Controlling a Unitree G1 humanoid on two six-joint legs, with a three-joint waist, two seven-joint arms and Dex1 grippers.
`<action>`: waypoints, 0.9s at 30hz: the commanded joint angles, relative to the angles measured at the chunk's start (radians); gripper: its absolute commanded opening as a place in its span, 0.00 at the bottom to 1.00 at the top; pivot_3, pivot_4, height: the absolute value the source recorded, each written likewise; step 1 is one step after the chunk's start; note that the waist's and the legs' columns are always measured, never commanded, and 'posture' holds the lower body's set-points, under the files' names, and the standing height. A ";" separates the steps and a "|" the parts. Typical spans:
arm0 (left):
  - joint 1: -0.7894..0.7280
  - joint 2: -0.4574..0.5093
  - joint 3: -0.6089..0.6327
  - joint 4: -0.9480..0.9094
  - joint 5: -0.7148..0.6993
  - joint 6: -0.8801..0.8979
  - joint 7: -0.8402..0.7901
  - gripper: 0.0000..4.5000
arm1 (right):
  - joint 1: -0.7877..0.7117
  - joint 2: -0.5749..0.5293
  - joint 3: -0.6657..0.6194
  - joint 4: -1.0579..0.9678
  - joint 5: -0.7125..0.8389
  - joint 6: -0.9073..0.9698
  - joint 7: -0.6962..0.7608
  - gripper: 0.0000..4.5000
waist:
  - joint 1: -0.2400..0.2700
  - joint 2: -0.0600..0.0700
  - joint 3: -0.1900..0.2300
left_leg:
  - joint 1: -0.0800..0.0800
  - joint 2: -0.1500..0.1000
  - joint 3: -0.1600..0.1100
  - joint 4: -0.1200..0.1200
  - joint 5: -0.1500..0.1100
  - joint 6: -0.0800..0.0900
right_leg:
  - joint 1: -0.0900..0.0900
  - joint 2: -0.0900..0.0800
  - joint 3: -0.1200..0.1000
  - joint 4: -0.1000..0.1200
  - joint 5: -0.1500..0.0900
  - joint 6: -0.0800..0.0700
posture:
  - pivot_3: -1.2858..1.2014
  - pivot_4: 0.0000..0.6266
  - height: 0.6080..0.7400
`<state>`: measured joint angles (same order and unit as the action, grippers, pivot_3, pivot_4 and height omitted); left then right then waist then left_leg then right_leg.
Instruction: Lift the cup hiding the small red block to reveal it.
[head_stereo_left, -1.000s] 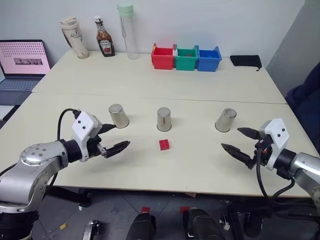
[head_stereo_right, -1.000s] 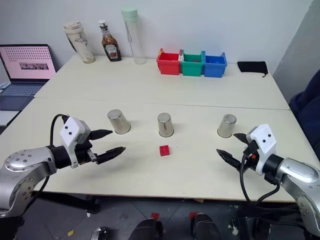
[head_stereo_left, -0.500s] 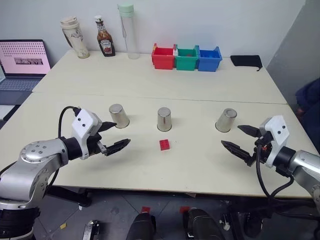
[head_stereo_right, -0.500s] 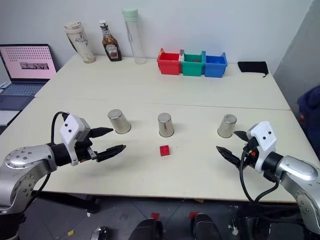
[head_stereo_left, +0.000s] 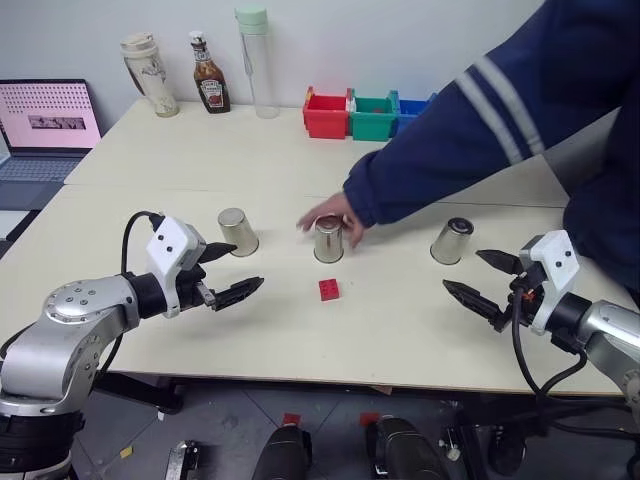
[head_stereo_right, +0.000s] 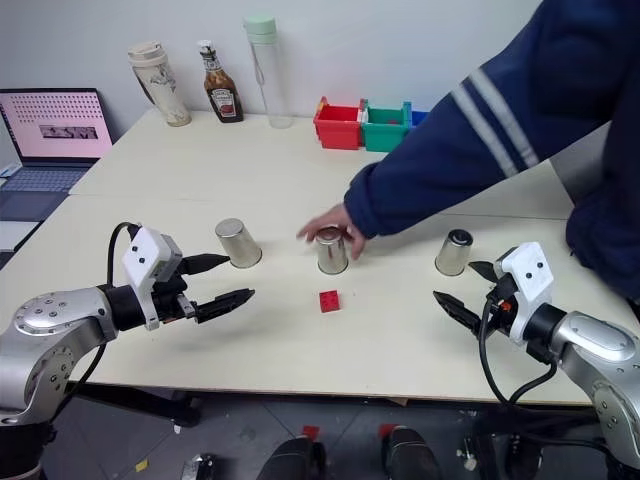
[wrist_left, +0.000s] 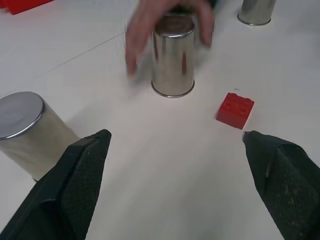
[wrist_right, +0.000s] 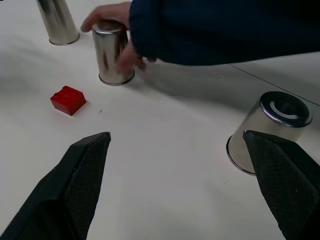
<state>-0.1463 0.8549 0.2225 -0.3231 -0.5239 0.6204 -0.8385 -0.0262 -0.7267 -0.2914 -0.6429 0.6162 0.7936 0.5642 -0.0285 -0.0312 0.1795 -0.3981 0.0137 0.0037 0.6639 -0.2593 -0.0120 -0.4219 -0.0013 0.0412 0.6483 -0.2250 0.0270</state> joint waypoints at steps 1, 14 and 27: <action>-0.033 -0.013 0.011 -0.008 -0.013 0.014 0.021 1.00 | -0.030 0.001 -0.002 -0.021 0.013 -0.001 -0.014 1.00 | 0.000 0.000 0.000 | 0.000 0.000 0.000 0.000 0.000 0.000 | 0.000 0.000 0.000 0.000 0.000 0.000 | 0.52 0.24 1.00; -0.053 -0.030 0.019 -0.011 -0.024 0.048 0.038 1.00 | -0.048 0.012 0.009 -0.010 0.018 0.000 -0.023 1.00 | 0.000 0.000 0.000 | 0.000 0.000 0.000 0.000 0.000 0.000 | 0.000 0.000 0.000 0.000 0.000 0.000 | 0.52 0.24 1.00; -0.075 -0.040 -0.005 0.002 -0.004 0.035 0.037 1.00 | -0.081 0.031 0.004 0.008 0.031 0.007 -0.042 1.00 | 0.000 0.000 0.000 | 0.000 0.000 0.000 0.000 0.000 0.000 | 0.000 0.001 0.000 0.000 0.000 0.001 | 0.52 0.24 1.00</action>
<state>-0.2077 0.8161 0.2146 -0.3099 -0.5284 0.6703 -0.7996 -0.0980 -0.6975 -0.2639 -0.6188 0.6365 0.8076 0.5262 -0.0285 -0.0313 0.1794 -0.3978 0.0135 0.0039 0.6643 -0.2592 -0.0120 -0.4217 -0.0008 0.0411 0.6488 -0.2245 0.0278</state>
